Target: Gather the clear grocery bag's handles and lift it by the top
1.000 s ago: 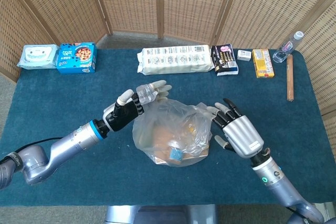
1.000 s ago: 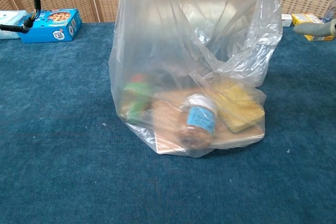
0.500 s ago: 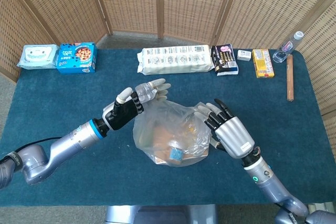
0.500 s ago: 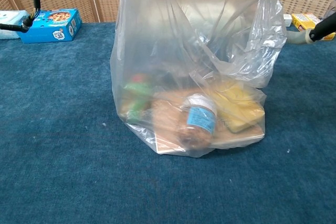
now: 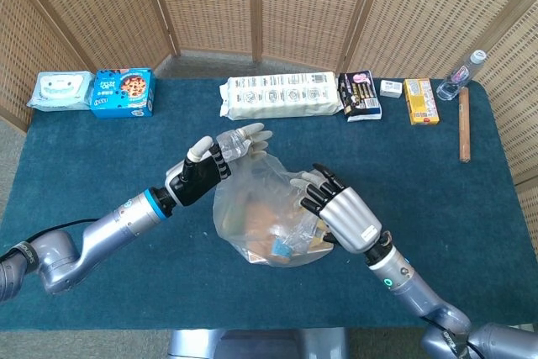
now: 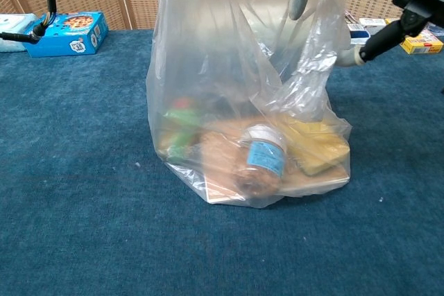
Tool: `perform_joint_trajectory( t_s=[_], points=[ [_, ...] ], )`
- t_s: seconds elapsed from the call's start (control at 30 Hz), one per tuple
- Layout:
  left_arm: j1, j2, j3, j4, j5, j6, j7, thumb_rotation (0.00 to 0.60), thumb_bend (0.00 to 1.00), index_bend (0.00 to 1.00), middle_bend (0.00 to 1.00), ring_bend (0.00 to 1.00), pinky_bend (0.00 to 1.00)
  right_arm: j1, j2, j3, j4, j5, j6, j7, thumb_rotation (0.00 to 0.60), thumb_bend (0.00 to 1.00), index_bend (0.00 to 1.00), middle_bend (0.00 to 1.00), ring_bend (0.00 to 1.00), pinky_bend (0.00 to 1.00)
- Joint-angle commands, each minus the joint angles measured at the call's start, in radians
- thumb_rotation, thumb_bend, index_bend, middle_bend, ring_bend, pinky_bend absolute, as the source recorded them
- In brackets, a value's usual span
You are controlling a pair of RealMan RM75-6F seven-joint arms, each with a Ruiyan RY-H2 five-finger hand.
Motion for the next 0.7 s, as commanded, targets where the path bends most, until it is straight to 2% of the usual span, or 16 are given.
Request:
perform_joint_trajectory(
  t_s=[0.03,0.33,0.53,0.7],
  points=[
    [0.001,-0.001,0.0,0.002,0.0,-0.001,-0.002,0.0,0.19,0.0,0.0,0.0,0.0,0.006,-0.015,0.009,0.003,0.005,0.004,-0.007,0.6,0.29,0.51,0.3,0.26,0.13],
    [0.005,-0.001,0.001,0.011,0.002,-0.002,0.0,0.0,0.19,0.0,0.0,0.0,0.0,0.0,-0.05,0.021,0.022,0.019,0.045,0.01,0.6,0.3,0.67,0.42,0.36,0.17],
    [0.009,0.003,0.001,0.006,0.002,0.0,0.019,0.0,0.19,0.0,0.0,0.0,0.02,-0.009,-0.026,0.026,-0.016,0.038,0.061,0.067,0.6,0.3,0.69,0.44,0.38,0.18],
    [0.015,0.017,0.004,-0.006,0.013,0.007,0.015,0.0,0.19,0.0,0.0,0.0,0.06,-0.017,0.034,0.051,-0.095,0.086,0.061,0.146,0.6,0.3,0.69,0.44,0.38,0.18]
  ],
)
